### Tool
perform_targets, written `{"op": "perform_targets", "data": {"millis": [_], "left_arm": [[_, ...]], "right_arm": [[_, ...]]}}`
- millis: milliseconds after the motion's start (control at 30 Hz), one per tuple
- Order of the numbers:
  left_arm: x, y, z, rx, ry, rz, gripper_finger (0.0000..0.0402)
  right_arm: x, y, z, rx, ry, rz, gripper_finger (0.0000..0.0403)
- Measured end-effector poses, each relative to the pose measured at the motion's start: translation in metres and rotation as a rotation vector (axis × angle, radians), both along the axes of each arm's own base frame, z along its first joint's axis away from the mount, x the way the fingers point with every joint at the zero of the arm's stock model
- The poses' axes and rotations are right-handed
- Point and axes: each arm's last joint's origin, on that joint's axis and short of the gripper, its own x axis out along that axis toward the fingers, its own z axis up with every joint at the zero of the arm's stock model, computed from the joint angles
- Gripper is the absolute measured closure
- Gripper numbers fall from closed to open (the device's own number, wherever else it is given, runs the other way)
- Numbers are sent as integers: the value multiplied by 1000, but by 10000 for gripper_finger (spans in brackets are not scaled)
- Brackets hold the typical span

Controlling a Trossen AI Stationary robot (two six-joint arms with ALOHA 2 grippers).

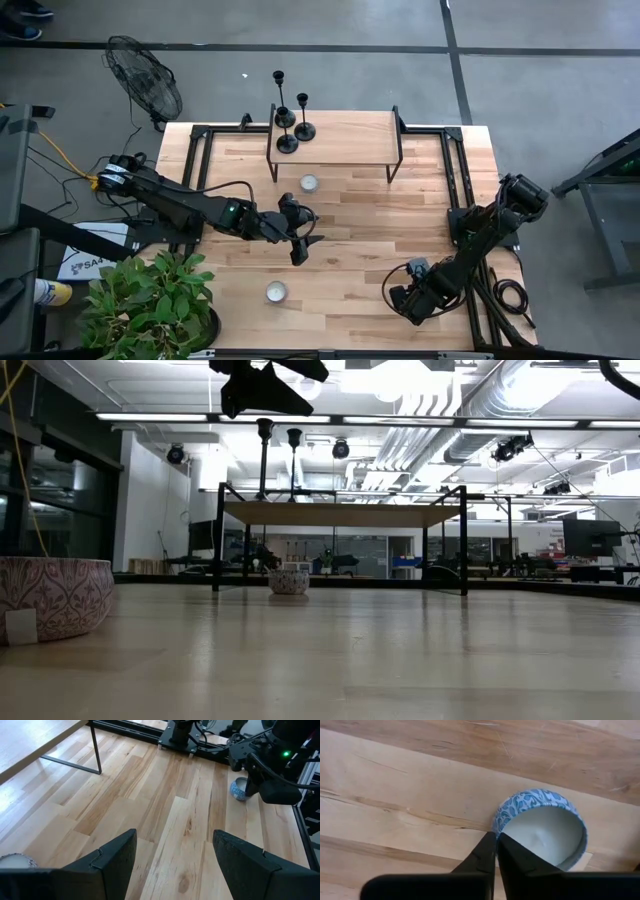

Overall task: Pick & Place candle stick holders
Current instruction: Put the blue scented candle on the shelf

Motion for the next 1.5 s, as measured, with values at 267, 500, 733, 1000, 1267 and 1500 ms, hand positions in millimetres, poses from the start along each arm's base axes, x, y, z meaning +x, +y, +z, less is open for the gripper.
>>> {"op": "perform_targets", "data": {"millis": [267, 500, 733, 1000, 1267, 1500], "left_arm": [[0, 0, 0, 0, 0, 0, 144], [0, 0, 0, 8, 1, -3, 144], [0, 0, 0, 8, 0, -4, 144], [0, 0, 0, 7, -1, -3, 144], [0, 0, 0, 0, -2, 1, 144], [1, 0, 2, -7, -25, 2, 144]], "right_arm": [[1, 2, 0, 39, 8, 44, 400], [14, 1, 13, 107, -14, 114, 402], [41, -13, 44, 111, -60, 204, 402], [74, -54, 88, 55, -107, 338, 402], [97, -112, 134, -49, -167, 485, 403], [112, -173, 155, -106, -239, 603, 403]]}}
